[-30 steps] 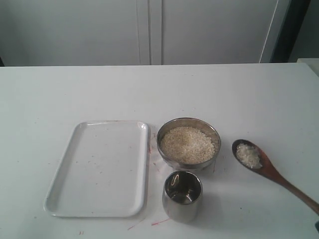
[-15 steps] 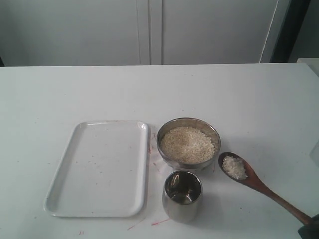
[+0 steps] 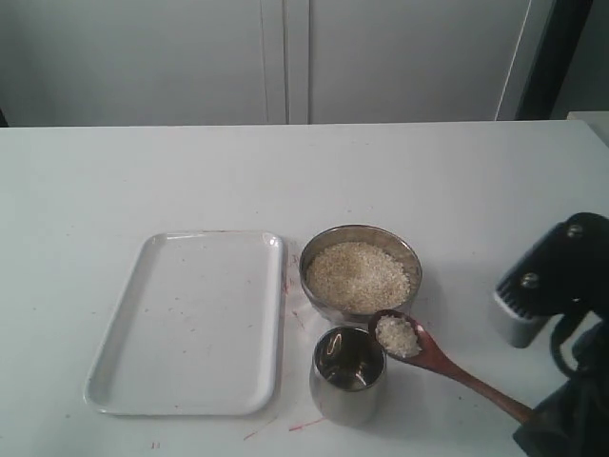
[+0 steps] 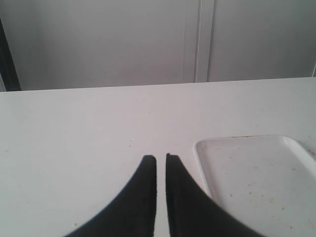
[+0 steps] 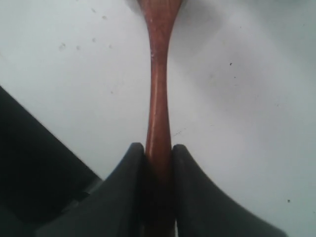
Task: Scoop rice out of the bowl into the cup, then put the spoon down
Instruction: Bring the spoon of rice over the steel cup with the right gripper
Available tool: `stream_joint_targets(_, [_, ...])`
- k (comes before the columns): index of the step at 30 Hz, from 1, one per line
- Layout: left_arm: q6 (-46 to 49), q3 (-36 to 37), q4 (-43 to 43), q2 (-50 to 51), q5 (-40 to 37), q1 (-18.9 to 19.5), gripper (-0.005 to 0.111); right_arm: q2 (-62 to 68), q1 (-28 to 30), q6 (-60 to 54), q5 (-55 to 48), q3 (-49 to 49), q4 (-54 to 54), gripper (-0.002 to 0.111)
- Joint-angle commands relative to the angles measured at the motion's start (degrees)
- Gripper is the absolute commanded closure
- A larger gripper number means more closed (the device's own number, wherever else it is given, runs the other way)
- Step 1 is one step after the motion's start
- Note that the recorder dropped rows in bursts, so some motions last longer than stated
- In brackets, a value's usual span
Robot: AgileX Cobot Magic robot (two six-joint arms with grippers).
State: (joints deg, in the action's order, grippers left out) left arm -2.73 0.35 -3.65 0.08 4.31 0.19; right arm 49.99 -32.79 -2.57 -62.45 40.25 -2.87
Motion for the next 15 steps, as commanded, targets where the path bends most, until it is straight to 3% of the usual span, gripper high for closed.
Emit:
stream_joint_targets(1, [-0.1, -0.3, -0.2, -0.1, 0.2, -0.4, 0.092, 4.3, -5.9, 6.8, 1.3, -0.3, 8.5, 0.108])
stream_joint_targets(15, [-0.1, -0.3, -0.2, -0.1, 0.2, -0.4, 0.092, 12.9, -19.3, 23.0, 5.6, -0.3, 24.8, 0.108])
